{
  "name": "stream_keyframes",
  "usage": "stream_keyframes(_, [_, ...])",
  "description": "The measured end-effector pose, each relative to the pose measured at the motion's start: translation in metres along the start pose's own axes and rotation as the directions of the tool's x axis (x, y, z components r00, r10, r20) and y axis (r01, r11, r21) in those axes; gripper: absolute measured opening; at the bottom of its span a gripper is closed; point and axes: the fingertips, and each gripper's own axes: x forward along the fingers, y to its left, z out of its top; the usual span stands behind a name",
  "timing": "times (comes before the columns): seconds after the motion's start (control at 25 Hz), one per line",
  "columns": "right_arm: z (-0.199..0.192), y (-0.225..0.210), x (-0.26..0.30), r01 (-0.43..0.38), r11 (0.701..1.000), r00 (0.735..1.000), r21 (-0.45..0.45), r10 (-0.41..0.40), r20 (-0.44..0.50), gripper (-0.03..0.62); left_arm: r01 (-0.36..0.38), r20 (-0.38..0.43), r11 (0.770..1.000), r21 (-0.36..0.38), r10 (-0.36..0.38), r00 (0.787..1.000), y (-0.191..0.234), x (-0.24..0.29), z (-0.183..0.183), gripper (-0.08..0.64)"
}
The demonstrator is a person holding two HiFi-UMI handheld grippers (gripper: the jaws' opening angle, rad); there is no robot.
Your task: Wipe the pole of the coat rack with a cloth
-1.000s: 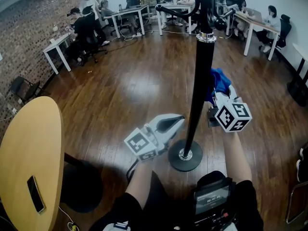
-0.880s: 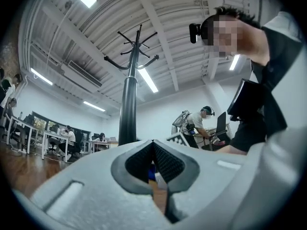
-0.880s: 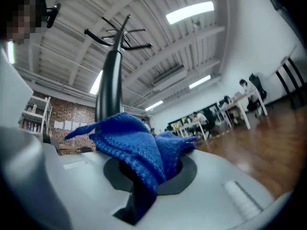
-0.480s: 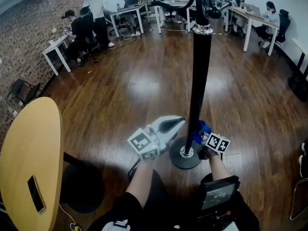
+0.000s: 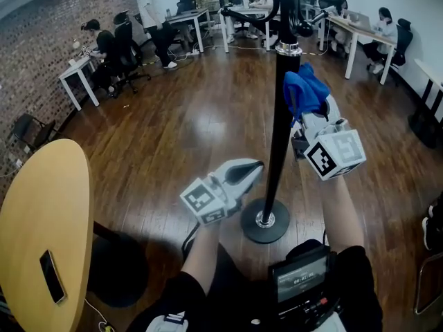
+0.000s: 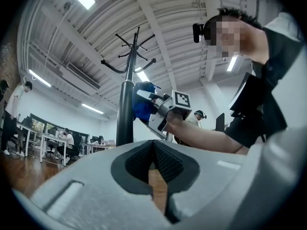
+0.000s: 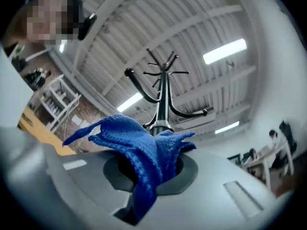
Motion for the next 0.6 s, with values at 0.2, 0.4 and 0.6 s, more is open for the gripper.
stream_keyframes(0.2, [-0.026, 0.020, 0.002, 0.002, 0.973, 0.995, -0.232, -0.026, -0.101, 0.037, -0.016, 0.031, 1.000, 0.018, 0.015, 0.999, 0.011, -0.003, 0.013, -0.003])
stream_keyframes(0.4, [-0.159, 0.052, -0.067, -0.144, 0.931, 0.943, -0.334, 0.026, -0.331, 0.035, -0.025, 0.015, 1.000, 0.001, 0.025, 1.000, 0.018, -0.001, 0.000, -0.003])
stream_keyframes(0.6, [-0.301, 0.084, -0.148, -0.272, 0.902, 0.799, -0.336, 0.016, -0.601, 0.035, -0.029, -0.019, 0.999, -0.017, 0.029, 0.999, 0.018, -0.005, -0.017, -0.003])
